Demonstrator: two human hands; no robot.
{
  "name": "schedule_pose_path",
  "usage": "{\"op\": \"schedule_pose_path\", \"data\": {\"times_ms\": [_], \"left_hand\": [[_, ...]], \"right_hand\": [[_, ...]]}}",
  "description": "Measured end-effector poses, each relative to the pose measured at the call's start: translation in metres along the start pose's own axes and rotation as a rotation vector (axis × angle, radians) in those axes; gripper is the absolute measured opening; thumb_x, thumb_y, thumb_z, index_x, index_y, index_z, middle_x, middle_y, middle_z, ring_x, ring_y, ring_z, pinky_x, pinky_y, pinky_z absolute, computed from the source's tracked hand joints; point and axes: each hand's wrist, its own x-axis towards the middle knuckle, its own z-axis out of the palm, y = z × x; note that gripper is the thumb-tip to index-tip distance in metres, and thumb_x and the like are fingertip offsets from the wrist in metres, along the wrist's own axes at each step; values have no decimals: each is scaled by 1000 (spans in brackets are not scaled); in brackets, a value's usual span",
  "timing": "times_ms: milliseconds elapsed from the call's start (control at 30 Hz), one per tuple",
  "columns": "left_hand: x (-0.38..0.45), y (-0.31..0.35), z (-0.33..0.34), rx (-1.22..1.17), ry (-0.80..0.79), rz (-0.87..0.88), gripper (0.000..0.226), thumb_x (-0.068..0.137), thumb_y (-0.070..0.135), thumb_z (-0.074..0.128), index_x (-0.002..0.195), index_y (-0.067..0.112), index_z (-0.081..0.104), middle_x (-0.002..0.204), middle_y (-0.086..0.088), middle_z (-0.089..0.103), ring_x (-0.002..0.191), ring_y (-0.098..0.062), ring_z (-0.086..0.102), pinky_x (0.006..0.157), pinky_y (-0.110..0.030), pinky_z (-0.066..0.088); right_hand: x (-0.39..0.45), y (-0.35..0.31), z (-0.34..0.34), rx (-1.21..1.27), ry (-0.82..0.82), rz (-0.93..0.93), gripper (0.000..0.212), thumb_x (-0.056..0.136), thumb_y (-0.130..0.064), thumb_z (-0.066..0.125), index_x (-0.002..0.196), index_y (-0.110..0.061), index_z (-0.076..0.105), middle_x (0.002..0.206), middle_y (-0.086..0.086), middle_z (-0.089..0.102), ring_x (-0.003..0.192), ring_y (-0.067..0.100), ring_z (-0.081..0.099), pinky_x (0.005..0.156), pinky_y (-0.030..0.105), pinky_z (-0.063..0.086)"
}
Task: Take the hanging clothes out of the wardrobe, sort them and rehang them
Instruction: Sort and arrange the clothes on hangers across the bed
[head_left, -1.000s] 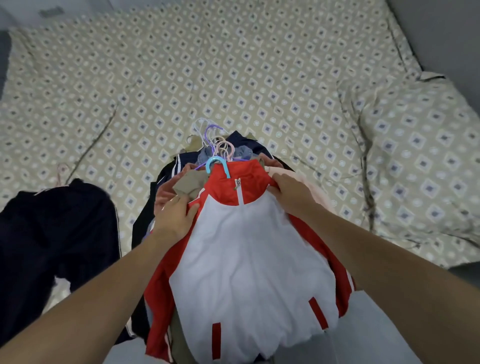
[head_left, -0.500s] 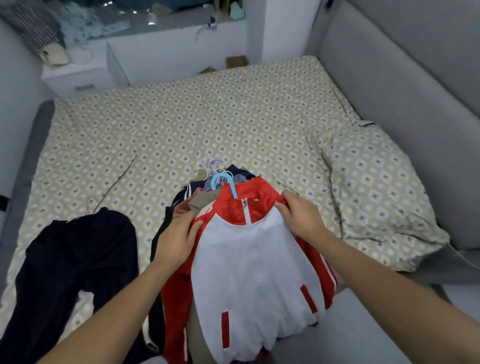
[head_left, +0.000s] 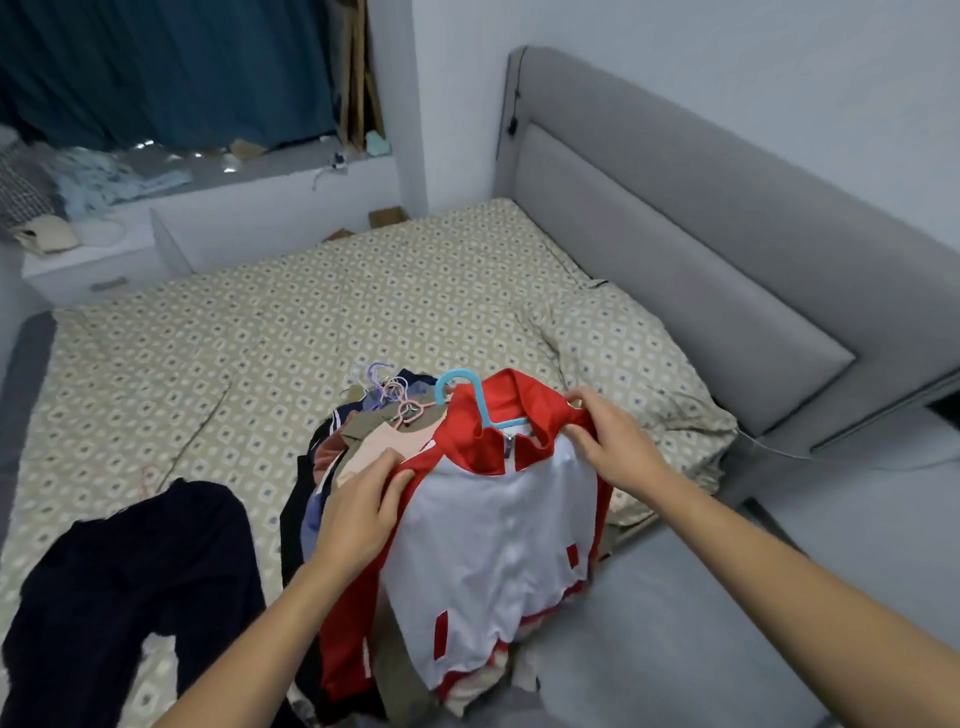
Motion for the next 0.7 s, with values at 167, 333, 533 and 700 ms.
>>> {"op": "schedule_pose_path", "data": {"times_ms": [167,333,533,700], "left_hand": [[19,56,3,-3,23,124,26,105,50,40,94,29,51,81,8,63,78,-19,63,68,-41,49],[54,109,13,32,44,198,27,103,48,43,94,26,54,74,7,62,75,-24,64,62,-41,47],[105,164,45,34,19,246,28,105,52,44,92,27,50,76,9,62,76,-20,63,63,-40,44],[141,201,92,13,9,249,31,103,55,40,90,27,46,75,7,59,76,-25,60,65,-44,46]], "right_hand": [[-12,-3,-60,69,-45,-39,59,87,-37,62,143,-44,45,137,-15,59,124,12,58,104,44,49],[-6,7,-100,-69,-24,-162,44,95,-58,53,134,-38,53,128,-13,62,118,14,60,96,39,50],[8,66,-150,-168,80,-160,14,101,-39,55,99,-26,61,101,-8,63,100,18,61,77,40,48],[24,122,-206,-183,161,-171,9,101,-37,58,100,-29,62,101,-13,62,98,13,61,73,35,46]]}}
